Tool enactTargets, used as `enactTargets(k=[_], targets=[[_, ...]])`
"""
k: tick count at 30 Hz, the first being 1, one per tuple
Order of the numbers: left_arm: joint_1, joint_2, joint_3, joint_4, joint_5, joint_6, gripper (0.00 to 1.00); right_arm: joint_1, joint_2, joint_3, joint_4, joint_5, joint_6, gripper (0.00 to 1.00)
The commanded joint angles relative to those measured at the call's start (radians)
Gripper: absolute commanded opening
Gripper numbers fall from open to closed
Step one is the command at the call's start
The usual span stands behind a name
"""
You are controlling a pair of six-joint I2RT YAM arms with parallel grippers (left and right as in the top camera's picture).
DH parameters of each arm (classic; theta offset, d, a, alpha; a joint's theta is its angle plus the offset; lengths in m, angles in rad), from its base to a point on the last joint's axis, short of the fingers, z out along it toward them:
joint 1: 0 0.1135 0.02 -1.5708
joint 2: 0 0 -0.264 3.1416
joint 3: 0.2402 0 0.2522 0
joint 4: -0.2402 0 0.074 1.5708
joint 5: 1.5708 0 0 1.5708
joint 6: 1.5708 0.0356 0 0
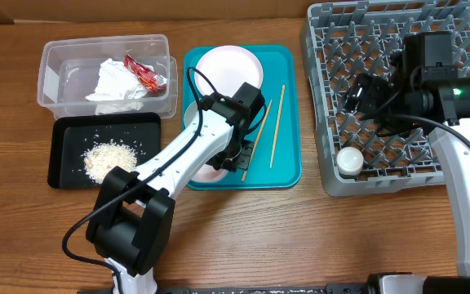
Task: Sort waste into correct bins and load items into the dishwasher
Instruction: 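Carry the emptied pink bowl back and set it on the teal tray, then retract the left arm and grasp the pink bowl with the right gripper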
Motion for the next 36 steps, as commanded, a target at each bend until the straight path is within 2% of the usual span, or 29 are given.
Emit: enactTargets(k=[1,2,5,10,15,22,23,24,28,36], targets=[[-0.002,-0.029,0.006,-0.003,0.031,-0.019,0.22,0.003,0.000,0.003,0.018,0.006,-0.012,0.91],[-0.002,-0.029,0.014,-0.008,0.039,-0.018,0.30,0.003,0.000,0.003,0.024,0.006,-0.012,0.91],[0.000,-0.030,0.058,-0.043,0.050,0.006,0.41,0.003,0.000,0.003,0.039,0.005,-0.011,0.91],[0.007,-0.030,0.212,-0.145,0.043,0.026,0.42,0.004,0.000,0.003,0.081,-0.056,-0.011,0.91],[0.074,-0.030,0.455,-0.305,0.042,0.024,0.42,0.048,0.006,-0.011,0.151,-0.074,-0.011,0.91],[0.291,-0.031,0.793,-0.487,0.089,-0.004,0.44,0.193,0.083,-0.012,0.192,-0.084,-0.011,0.89],[0.326,-0.031,0.823,-0.496,0.104,-0.004,0.45,0.217,0.098,-0.012,0.201,-0.084,-0.011,0.89],[0.363,-0.031,0.849,-0.504,0.116,-0.003,0.51,0.246,0.116,-0.012,0.212,-0.084,-0.011,0.89],[0.470,-0.031,0.878,-0.499,0.132,0.000,0.60,0.342,0.189,-0.012,0.243,-0.084,-0.011,0.83],[0.552,-0.030,0.868,-0.497,0.102,0.042,0.63,0.483,0.348,-0.012,0.260,-0.080,0.029,0.69]])
